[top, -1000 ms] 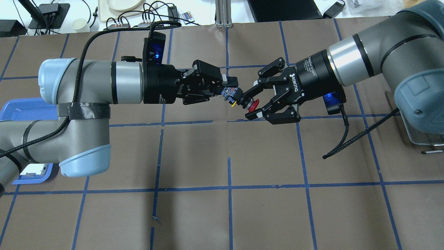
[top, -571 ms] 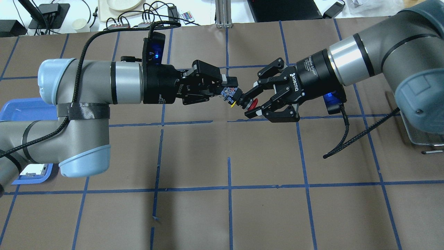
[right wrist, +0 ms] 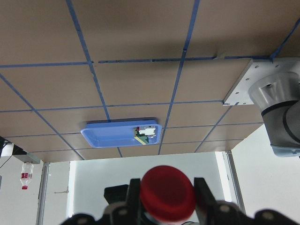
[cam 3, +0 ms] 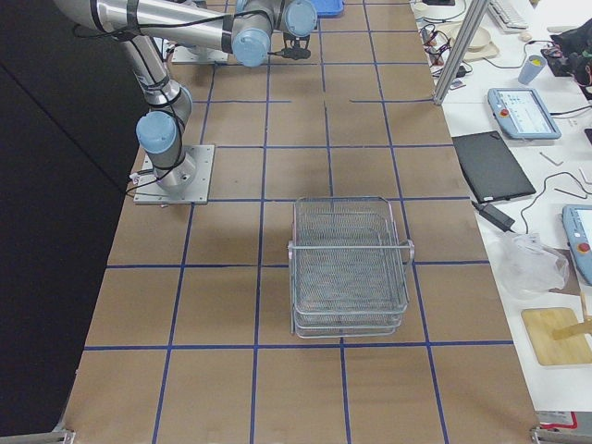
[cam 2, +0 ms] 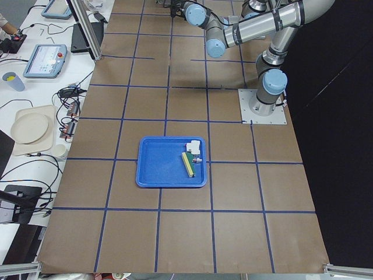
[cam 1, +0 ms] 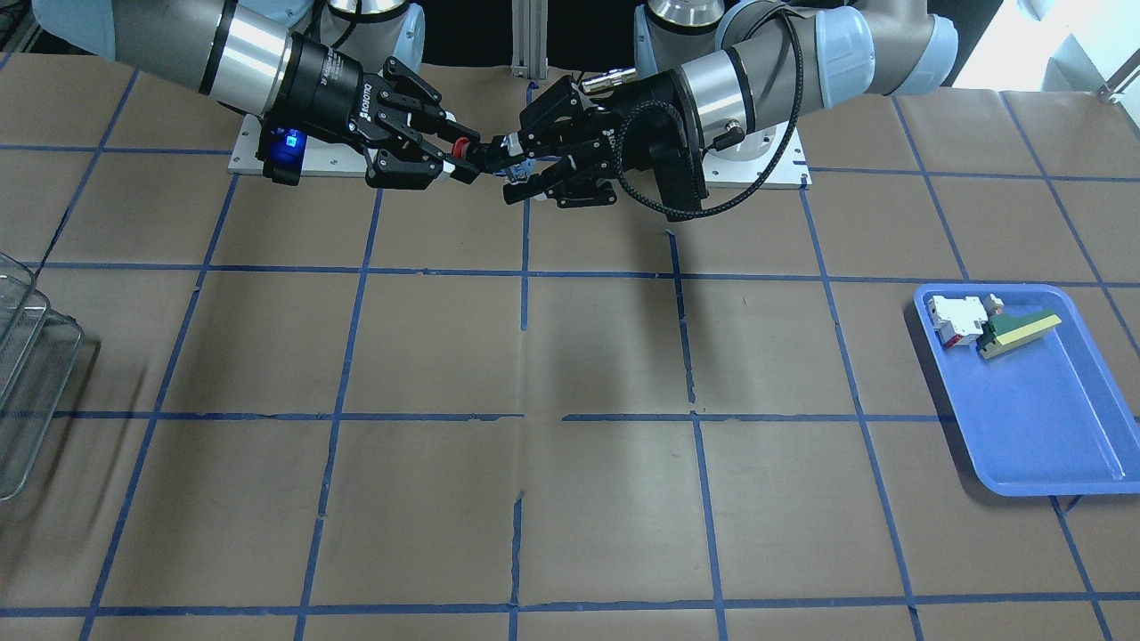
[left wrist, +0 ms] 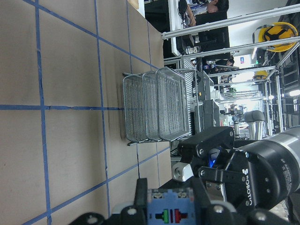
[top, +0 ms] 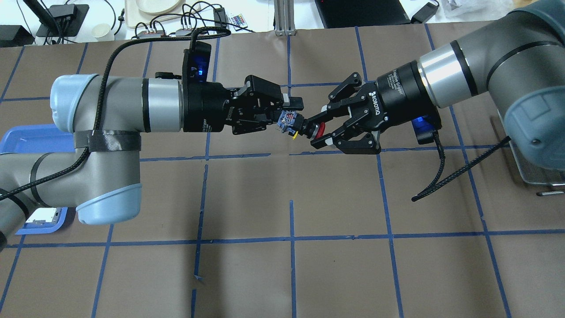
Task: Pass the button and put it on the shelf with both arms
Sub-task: 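Close the right gripper on the button and open the left gripper, then carry the button toward the mesh basket with the right gripper while the left gripper withdraws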
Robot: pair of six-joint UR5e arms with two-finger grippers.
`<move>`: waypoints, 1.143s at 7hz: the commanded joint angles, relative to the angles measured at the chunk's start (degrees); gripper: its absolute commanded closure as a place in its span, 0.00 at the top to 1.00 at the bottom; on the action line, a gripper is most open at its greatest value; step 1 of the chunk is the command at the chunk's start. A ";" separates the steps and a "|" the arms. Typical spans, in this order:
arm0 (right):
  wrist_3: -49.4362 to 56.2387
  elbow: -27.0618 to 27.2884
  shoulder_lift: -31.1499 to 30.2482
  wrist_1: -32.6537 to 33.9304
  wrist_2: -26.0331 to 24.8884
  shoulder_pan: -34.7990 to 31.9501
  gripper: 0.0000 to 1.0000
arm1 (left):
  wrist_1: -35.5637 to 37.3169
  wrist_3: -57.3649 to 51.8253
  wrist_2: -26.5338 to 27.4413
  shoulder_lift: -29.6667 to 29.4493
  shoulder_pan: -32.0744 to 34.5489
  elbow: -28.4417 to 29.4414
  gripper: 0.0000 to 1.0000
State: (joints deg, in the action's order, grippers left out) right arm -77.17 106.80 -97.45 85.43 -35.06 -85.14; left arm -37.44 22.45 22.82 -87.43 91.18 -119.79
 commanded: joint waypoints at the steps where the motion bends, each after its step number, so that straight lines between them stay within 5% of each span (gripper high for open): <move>1: 0.00 -0.02 0.06 0.00 -0.10 0.24 0.04 | 0.00 0.93 -0.24 -0.02 -0.04 0.43 1.00; 4: 1.75 -0.36 0.15 0.35 -3.85 3.29 0.04 | -0.44 0.06 0.55 -0.02 -1.26 1.30 1.00; 7: 21.99 -6.06 0.33 -0.88 -17.72 7.34 0.04 | -1.14 -1.87 3.97 -1.68 -10.46 1.75 1.00; 8: 31.46 -6.69 0.41 -1.40 -20.03 10.92 0.04 | -1.75 -6.76 9.90 -4.56 -12.41 1.84 1.00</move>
State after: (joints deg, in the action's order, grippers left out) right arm -56.44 101.61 -97.17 84.61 -51.09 -77.66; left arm -38.62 19.76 27.91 -89.61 81.76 -118.05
